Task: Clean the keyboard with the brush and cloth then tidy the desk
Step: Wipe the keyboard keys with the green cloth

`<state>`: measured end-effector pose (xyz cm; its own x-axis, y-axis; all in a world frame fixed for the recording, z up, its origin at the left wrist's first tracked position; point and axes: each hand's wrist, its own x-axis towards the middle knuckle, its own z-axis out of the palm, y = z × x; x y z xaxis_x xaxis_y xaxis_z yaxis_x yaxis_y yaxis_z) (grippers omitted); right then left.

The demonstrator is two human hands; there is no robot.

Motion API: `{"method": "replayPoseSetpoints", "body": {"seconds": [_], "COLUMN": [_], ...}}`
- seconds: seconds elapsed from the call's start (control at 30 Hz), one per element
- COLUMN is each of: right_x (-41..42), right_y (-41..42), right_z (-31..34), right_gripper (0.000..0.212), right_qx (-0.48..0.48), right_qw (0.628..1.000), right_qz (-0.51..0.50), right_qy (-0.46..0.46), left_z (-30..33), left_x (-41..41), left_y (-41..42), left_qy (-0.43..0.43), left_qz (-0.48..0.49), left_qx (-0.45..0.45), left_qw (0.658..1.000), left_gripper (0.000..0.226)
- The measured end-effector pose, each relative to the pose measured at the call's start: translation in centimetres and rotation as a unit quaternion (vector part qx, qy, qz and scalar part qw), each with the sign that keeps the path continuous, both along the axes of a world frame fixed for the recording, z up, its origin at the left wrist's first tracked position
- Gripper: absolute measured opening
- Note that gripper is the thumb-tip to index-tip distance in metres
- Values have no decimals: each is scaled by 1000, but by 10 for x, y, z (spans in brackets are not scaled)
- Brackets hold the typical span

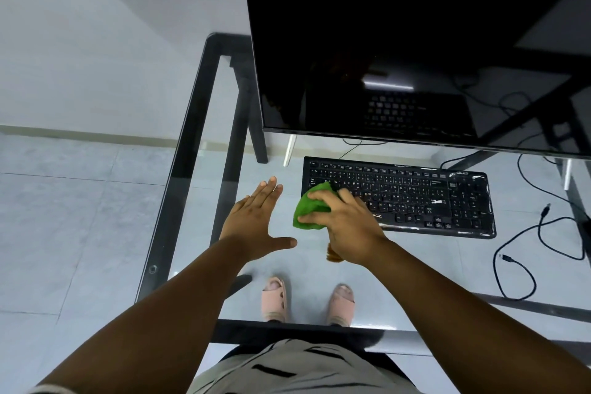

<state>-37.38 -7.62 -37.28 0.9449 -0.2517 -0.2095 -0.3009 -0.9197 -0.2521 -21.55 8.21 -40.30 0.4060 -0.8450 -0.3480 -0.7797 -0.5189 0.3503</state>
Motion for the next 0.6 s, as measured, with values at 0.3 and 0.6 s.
{"method": "replayPoseSetpoints", "body": {"seconds": [0.3, 0.6], "right_x": [-30, -36], "right_y": [-16, -19], "right_z": [-1, -2], "right_gripper": [61, 56], "right_qx": [21, 15], "right_qw": [998, 999], "right_qz": [-53, -37], "right_qy": [-32, -20], "left_z": [-1, -5], "left_x": [1, 2], "left_y": [0, 0], "left_qy": [-3, -3], "left_qz": [-2, 13], "left_qx": [2, -25], "left_qw": [1000, 1000], "left_gripper": [104, 67]}}
